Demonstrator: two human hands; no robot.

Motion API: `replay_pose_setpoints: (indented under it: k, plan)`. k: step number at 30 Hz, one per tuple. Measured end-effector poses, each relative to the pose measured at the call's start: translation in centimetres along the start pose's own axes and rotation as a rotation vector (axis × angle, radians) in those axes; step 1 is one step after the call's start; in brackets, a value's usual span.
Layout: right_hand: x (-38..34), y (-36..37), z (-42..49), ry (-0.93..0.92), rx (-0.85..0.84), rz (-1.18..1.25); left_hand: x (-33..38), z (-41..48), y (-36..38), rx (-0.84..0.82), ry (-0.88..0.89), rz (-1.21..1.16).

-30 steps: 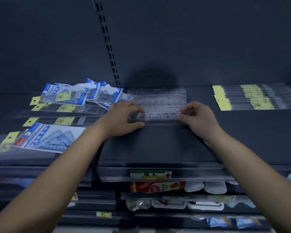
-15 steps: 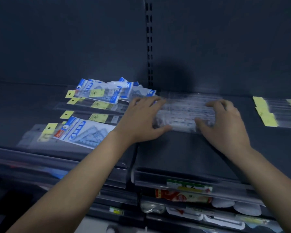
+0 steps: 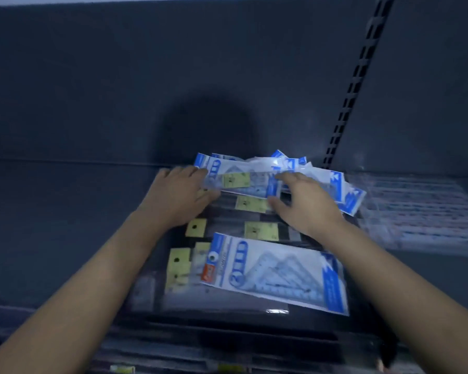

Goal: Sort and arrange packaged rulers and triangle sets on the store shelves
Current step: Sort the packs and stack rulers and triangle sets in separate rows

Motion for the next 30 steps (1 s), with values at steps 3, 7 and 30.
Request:
replay_pose_setpoints:
  k: [3, 7, 30]
  plan:
    - [-0.4, 1.3, 2.8, 0.020, -0.019, -0.098, -2.2, 2.6, 0.7, -0.047, 0.023, -0.070]
    - [1.0, 2.5, 3.9, 0.115, -0.083, -0.143, -2.6, 4.5, 1.6, -0.117, 0.029, -0.187]
    - [0.5, 1.0, 3.3, 0.109, -0.254, 0.204, 2.3, 7.0, 2.5, -0.443, 0.224, -0.264]
Point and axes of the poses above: each hand's wrist, its own z-axis towards the middle knuckle, its own y-axis out of the palm, x = y × z, the point moved 8 cm from there along z, towards the middle knuckle, and after that the axes turned 14 degrees about -y, right-handed, at the moved point
